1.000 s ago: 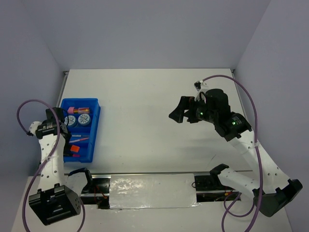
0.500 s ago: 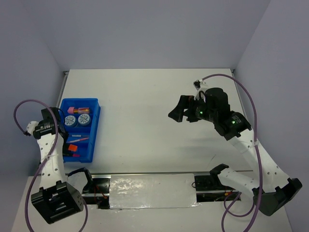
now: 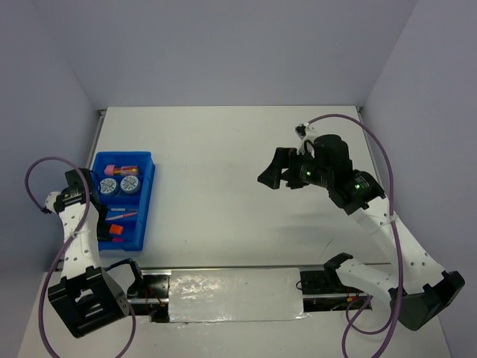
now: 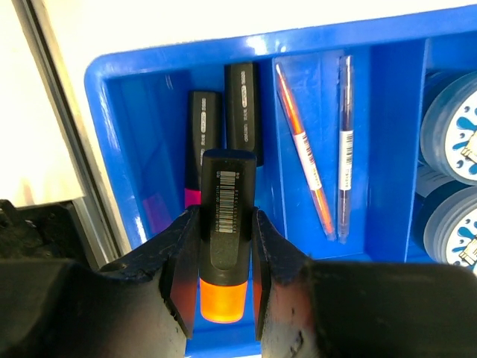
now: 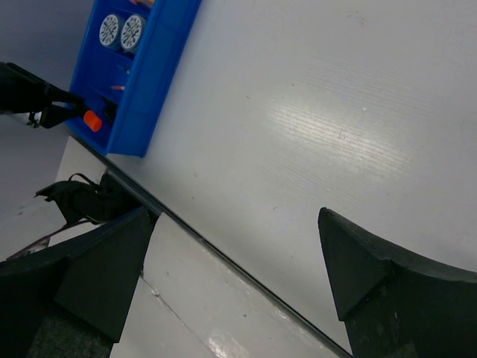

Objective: Sort the stationery into containers
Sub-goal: Place the pen in the storage box.

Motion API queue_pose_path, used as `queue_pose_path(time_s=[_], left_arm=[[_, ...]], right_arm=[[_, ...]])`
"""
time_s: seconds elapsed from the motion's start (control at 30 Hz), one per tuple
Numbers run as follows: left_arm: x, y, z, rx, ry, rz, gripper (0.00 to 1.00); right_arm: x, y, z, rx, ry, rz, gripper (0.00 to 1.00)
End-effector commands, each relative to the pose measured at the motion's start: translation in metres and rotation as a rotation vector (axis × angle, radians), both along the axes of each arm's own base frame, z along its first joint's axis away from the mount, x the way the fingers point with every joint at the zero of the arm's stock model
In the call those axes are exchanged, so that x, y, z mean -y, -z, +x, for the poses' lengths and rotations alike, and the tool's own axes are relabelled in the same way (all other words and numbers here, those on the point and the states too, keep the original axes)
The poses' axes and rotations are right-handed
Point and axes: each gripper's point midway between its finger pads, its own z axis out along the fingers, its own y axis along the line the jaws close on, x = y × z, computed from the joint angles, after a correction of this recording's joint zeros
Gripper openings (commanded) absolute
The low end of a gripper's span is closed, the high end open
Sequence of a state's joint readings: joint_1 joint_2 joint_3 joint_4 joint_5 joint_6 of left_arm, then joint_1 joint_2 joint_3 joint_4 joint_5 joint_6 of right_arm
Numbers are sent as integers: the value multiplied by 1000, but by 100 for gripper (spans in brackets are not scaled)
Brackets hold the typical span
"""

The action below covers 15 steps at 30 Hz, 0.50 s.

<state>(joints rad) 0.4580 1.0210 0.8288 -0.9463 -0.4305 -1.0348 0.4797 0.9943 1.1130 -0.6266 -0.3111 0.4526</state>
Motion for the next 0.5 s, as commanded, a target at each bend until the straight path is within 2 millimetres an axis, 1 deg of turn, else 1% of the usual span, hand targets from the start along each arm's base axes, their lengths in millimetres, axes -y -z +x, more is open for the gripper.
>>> queue_pose_path(time_s=[0.0,0.03,0.13,0.17,0.23,0.3,0.4,0.43,0.47], left_arm=[[0,2,3,49,-29,-5,23],[1,5,2,43,-29,-8,28],[2,8,-2,32,-32,-8,56],[3,9,-7,12,-42,-11,76],[2,6,-12,10,-63,5,99],[2,3,-13,9,-54,13,99],[3,-9,-13,14,-15,15,99],[2,-19,-8,41,8,24,99],[7,-24,-2,65,52,2,99]], right_arm=[[-10,-24,4,72,-31,40,100],[-11,-24,5,70,-33,37,100],[-12,-25,6,68,-37,35,100],[-12,-27,6,71,-36,36,100],[-12,-28,7,73,-34,33,100],[-11,-29,8,77,-26,30,100],[-5,-34,9,96,-10,3,100],[-2,-40,11,111,7,-5,100],[6,-39,14,112,46,-35,100]])
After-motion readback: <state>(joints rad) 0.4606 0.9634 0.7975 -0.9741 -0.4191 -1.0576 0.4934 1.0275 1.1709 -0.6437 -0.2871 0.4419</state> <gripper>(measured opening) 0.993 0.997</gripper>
